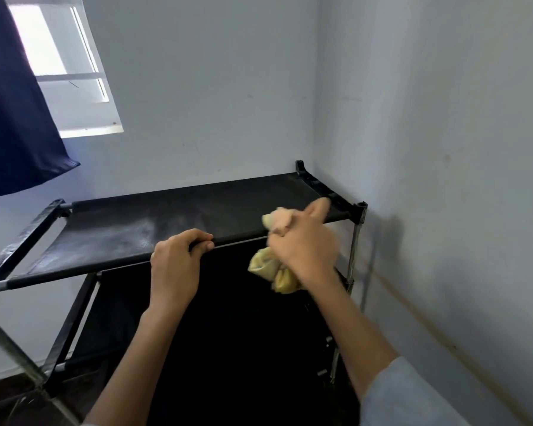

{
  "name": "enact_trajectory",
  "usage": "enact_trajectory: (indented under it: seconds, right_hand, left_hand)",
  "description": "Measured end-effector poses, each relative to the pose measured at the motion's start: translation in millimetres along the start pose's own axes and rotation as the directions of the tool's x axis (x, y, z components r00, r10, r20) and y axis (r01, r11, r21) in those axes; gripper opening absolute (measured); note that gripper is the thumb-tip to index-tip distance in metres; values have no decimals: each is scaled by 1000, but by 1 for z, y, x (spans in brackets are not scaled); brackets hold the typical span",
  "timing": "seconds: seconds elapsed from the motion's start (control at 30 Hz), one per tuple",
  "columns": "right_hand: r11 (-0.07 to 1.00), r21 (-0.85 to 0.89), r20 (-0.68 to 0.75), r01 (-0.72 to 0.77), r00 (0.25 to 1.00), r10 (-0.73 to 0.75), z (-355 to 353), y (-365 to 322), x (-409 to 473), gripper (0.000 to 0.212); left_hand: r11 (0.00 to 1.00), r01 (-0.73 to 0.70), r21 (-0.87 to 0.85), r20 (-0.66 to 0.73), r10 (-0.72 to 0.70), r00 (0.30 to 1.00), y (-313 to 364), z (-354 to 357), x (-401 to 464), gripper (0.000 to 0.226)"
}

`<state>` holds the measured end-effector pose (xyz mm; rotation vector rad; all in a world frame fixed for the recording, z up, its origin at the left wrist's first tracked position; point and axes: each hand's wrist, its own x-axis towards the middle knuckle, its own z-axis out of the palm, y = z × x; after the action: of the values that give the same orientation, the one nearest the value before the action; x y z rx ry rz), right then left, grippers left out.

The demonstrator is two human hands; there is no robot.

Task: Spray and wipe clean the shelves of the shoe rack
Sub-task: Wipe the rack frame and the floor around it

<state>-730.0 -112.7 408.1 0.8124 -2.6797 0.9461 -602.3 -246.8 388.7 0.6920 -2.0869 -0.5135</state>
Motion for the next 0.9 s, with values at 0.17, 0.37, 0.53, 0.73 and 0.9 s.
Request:
enact_trajectory:
  seconds: [0.17,0.37,0.53,0.73,0.9]
  right_hand:
    - [989,7,102,151,983,-151,7,-31,-8,22]
    - [992,-105,10,-67,998,68,-33,39,25,31]
    - [971,-175,-131,-165,981,143,-39,64,34,26]
    - [999,-19,-38,-47,998,46,-4,-6,-3,30]
    - [961,198,14,195,979,-201,37,-62,-44,29]
  left_hand:
    - [1000,4,2,54,-4,999,1,-5,2,14]
    - [1000,13,-11,114,-12,993,-6,-7,1,27]
    - [981,4,195,187,-41,982,-15,-6,-2,55]
    - [968,-44,248,228,-14,974,-17,-6,-5,77]
    - [965,-236,112,379,178,908,-19,-26,-9,77]
